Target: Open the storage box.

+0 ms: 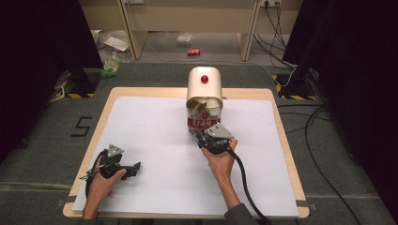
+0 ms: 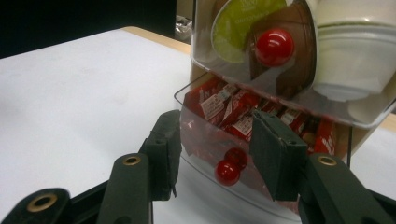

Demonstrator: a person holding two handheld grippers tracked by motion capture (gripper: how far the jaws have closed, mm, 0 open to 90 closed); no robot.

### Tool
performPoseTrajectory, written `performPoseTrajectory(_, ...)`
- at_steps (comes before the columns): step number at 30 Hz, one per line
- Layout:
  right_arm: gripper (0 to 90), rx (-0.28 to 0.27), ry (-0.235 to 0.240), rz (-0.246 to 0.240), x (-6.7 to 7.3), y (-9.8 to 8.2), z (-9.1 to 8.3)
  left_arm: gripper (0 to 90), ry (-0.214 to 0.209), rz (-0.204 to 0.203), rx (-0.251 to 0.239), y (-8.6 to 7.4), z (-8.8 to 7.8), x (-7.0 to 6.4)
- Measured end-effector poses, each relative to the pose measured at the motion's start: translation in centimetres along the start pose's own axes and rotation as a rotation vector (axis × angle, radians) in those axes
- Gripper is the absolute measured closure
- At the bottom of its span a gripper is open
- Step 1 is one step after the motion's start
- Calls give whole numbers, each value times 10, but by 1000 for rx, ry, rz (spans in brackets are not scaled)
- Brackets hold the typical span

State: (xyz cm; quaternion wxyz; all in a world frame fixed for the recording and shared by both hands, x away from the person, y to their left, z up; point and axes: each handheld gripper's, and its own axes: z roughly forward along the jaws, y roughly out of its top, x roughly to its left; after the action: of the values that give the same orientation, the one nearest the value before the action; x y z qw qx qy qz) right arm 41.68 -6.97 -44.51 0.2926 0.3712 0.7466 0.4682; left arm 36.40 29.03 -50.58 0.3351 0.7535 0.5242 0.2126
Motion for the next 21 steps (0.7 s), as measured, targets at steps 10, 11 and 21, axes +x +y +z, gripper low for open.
performPoseTrajectory(10, 516, 14, 16, -56, -12, 5, 7, 0, 0, 0, 0, 0, 0, 0)
performPoseTrajectory(11, 513, 18, 14, -59, -12, 5, 8, 0, 0, 0, 0, 0, 0, 0)
performPoseTrajectory(21, 499, 57, 37, -94, -16, 3, 19, 0, 0, 0, 0, 0, 0, 0)
